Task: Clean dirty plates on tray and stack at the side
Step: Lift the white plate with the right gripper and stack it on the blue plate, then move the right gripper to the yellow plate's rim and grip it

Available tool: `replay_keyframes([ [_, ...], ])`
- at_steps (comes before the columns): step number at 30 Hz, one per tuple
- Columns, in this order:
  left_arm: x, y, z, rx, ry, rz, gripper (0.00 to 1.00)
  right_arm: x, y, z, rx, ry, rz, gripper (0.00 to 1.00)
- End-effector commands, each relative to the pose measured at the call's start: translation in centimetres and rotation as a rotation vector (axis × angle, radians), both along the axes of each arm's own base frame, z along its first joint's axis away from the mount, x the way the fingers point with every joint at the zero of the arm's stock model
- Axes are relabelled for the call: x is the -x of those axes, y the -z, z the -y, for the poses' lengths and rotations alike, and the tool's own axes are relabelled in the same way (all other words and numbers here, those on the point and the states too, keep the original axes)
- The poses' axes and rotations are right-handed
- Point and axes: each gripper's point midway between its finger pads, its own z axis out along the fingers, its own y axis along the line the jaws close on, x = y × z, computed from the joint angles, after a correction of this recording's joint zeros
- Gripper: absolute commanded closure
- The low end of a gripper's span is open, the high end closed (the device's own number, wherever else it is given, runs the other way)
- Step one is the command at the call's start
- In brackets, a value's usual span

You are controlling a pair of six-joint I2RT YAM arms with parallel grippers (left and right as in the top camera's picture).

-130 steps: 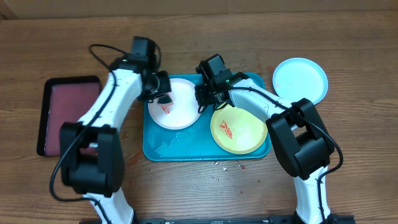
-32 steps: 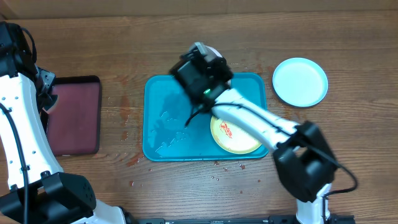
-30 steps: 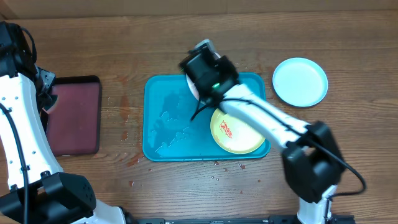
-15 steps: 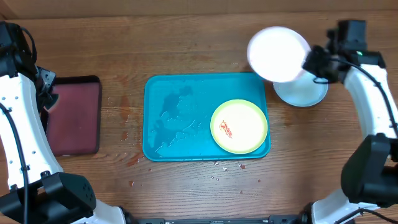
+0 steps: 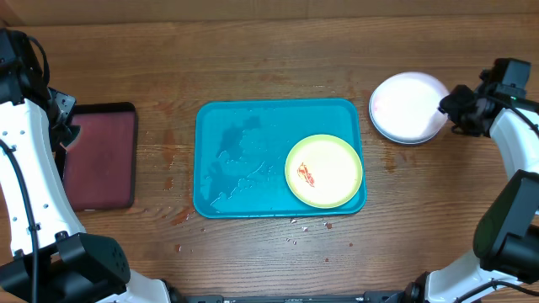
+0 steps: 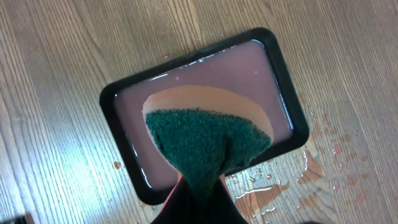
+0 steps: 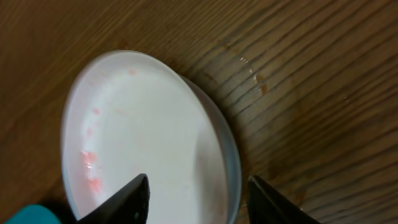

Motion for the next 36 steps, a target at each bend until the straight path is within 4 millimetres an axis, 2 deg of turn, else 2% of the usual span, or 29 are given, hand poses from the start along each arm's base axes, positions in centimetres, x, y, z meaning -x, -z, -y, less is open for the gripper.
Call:
replay_keyframes([
  [1,-0.1,0.3,0.1,0.006,0.001,-0.004,0.96,0.1,0.6,-3.9,-0.072,-0.094,-0.024,0.41],
  [3,-0.1,0.3,0.1,0.006,0.001,-0.004,0.96,0.1,0.5,-6.6,-0.111,-0.216,-0.019,0.41],
  [6,-0.1,0.3,0.1,0.006,0.000,-0.002,0.96,0.9,-0.1,-13.6,-0.147,-0.595,0.029,0.40],
  [8,-0.1,0.3,0.1,0.006,0.001,-0.002,0.96,1.9,0.8,-17.0,-0.057,-0.762,-0.007,0.36],
  [12,-0.1,0.3,0.1,0.006,0.001,-0.002,0.96,2.9,2.5,-20.4,0.063,-0.918,-0.046,0.28],
  [14,-0.1,0.3,0.1,0.006,0.006,-0.004,0.96,3.3,4.1,-20.9,0.176,-0.956,-0.111,0.28],
  [16,-0.1,0.3,0.1,0.003,0.013,-0.006,0.96,3.4,4.5,-21.4,0.193,-0.969,-0.119,0.28],
  [19,-0.1,0.3,0.1,0.003,0.012,-0.006,0.96,4.2,4.7,-21.9,0.176,-1.003,-0.141,0.27],
  [23,-0.2,0.3,0.1,0.003,0.013,-0.005,0.96,6.5,5.7,-22.6,0.125,-1.137,-0.195,0.28],
  [25,-0.2,0.3,0.1,0.003,0.013,-0.005,0.96,7.0,6.5,-22.6,0.108,-1.144,-0.226,0.29],
  [28,-0.2,0.3,0.1,0.003,0.013,-0.005,0.96,7.5,7.5,-23.2,0.059,-1.155,-0.241,0.35],
  [31,-0.2,0.2,0.1,0.003,0.013,-0.003,0.96,7.6,7.6,-23.7,0.044,-1.163,-0.240,0.38],
  [34,-0.3,0.2,0.1,0.002,0.013,-0.002,0.96,7.7,7.6,-24.0,0.039,-1.153,-0.244,0.50],
  [35,-0.3,0.2,0.1,0.002,0.013,-0.002,0.96,7.6,7.6,-24.0,0.027,-1.116,-0.252,0.65],
  [36,-0.2,0.2,0.1,0.002,0.013,-0.002,0.96,7.7,7.6,-24.0,0.017,-1.092,-0.260,0.69],
])
